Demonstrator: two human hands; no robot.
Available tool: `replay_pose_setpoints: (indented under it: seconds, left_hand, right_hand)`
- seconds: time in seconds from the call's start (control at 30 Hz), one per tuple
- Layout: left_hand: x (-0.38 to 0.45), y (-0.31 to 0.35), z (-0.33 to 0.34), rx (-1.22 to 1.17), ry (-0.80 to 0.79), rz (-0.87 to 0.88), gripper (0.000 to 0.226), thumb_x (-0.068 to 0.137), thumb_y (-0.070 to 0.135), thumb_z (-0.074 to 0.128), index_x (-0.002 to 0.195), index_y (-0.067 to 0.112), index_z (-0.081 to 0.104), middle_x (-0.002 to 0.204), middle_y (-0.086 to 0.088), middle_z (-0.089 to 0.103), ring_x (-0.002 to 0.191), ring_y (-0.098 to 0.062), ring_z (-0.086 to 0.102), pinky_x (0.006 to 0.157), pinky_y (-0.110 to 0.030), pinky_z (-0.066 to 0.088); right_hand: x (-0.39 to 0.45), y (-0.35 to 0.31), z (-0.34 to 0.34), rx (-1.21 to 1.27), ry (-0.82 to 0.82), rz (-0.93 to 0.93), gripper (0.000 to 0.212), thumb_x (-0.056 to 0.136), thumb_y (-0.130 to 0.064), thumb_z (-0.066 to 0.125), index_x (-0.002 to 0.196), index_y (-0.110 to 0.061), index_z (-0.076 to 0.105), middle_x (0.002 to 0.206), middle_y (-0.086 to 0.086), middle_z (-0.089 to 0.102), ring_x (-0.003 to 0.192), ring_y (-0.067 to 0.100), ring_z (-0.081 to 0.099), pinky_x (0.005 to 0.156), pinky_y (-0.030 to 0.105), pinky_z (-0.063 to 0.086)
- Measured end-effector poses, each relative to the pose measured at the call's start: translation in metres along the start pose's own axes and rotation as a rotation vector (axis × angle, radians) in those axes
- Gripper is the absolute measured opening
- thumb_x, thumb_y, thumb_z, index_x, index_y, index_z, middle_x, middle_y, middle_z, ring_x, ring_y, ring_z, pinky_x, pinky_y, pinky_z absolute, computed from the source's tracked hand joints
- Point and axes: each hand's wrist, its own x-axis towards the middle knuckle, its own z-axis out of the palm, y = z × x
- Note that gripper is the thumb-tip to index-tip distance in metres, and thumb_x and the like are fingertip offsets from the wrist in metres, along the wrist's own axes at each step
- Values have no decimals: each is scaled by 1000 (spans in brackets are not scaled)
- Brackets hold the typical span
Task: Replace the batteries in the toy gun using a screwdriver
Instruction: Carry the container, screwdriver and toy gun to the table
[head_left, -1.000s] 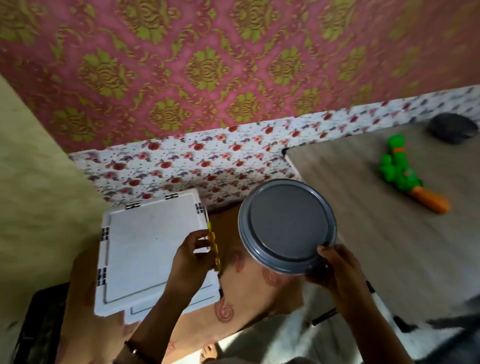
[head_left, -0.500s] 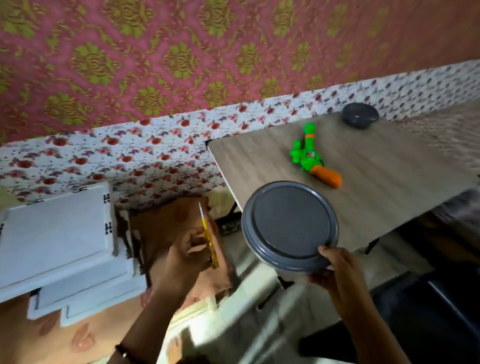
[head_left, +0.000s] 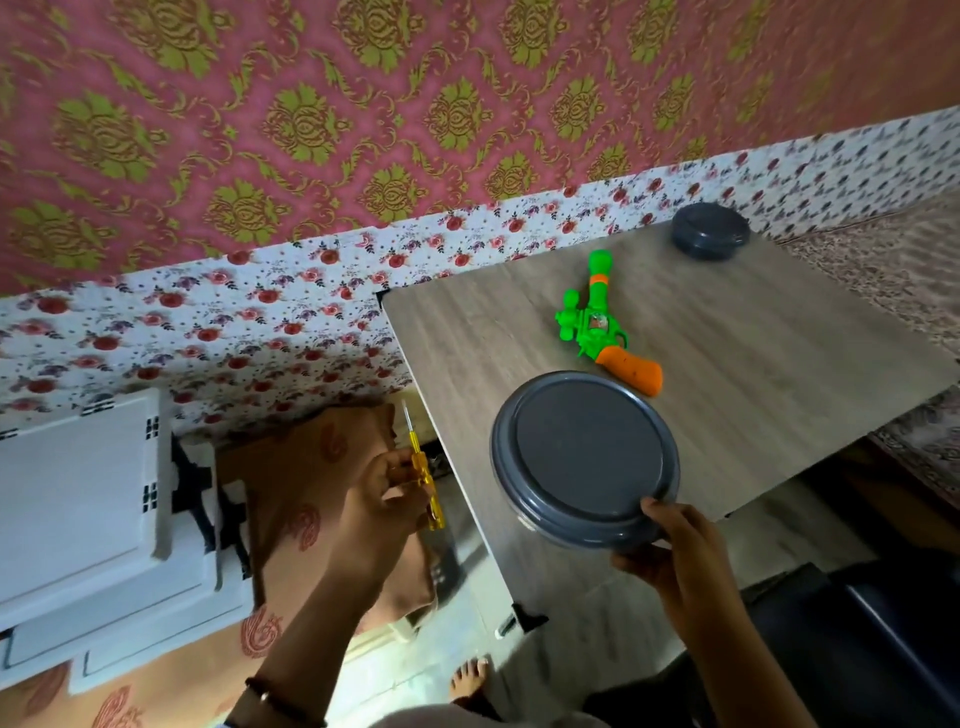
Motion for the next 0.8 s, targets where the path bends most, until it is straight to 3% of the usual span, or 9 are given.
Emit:
replay_pose_setpoints:
  seconds: [0.2,0.4,0.53,0.63,0.8]
  left_hand:
    - [39,11,20,-18,-43,13,26,88,-10,55,109,5,59,93,-18,65,79,-24,60,57,-20,56]
    - [65,16,29,-7,-46,2,28,89,-6,56,115,5,58,102,-22,66,92,-37,65,68,-31,59]
    - [93,38,58,-155,-6,-27,31,89,-7,56,119,0,55,109,-23,62,81,-28,63,66,-31,59]
    - [109,54,86,-198,20,-16,29,89,-4,58,117,5,56,105,-17,63,73,-20,64,57,-23,58]
    - [133,60,136,-214,92,-40,28,89,-4,57,113,12,56,104,-12,62,78,-21,65,61,-27,57]
  right_hand:
    - [40,-22,18,18,-16,-41,12,89,-10,56,81,-7,47,82,14,56,60,31,63,47,35,55]
    - [68,-41,18,-25,-16,-29,10,89,-11,57,87,-6,48,84,15,55,63,33,62,50,38,55]
    - [87,-60,18,-60,-35,-22,12,89,-12,57,91,-5,48,85,17,56,65,33,62,52,39,56]
    - [109,-77,13,-94,-46,-24,12,90,-13,56,86,-5,47,86,17,55,67,32,61,54,38,54]
    - [171,-106,-11,-115,-65,14,11,91,-12,55,84,-6,48,89,16,56,74,32,61,53,37,52]
